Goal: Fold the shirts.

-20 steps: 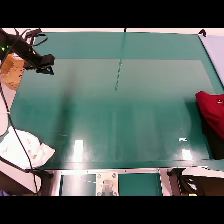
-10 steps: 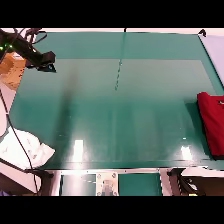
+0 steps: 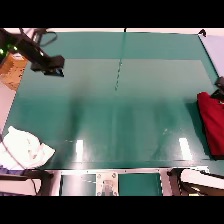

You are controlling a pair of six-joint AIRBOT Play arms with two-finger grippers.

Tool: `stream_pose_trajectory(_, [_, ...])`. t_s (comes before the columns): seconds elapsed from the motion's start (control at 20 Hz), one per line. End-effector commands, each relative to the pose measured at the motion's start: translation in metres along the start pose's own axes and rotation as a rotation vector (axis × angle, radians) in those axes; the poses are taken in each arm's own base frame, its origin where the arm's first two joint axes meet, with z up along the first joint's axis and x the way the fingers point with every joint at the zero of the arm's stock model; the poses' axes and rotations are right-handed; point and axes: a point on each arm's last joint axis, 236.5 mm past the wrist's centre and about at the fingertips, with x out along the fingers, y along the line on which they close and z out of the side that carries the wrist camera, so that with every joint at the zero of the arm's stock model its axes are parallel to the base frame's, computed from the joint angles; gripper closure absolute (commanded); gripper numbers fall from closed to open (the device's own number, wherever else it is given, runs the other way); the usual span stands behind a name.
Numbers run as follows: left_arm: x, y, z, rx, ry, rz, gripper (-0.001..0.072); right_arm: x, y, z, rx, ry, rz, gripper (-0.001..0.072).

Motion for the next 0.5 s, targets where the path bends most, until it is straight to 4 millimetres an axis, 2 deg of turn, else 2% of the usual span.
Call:
stream_pose_trajectory(0.0, [0.027,-0.022,-0.058,0.021,0.035,0.023,0.0686,0.022,0.03,-0.053,-0.143,0.006,0.044,0.0697])
stream_pose_trajectory(0.15, [0.054,-0.034,-0.123,-0.003,0.073,0.009,0.0686,0.04,0.029,-0.106,-0.183,0.012,0.058,0.0697])
stream_pose_trajectory(0.25, [0.061,-0.036,-0.153,-0.004,0.088,0.008,0.0686,0.047,0.028,-0.126,-0.187,0.012,0.073,0.0696])
stream_pose_trajectory(0.45, [0.061,-0.027,-0.166,0.001,0.101,0.032,0.0685,0.049,0.026,-0.146,-0.19,0.067,0.081,0.0695])
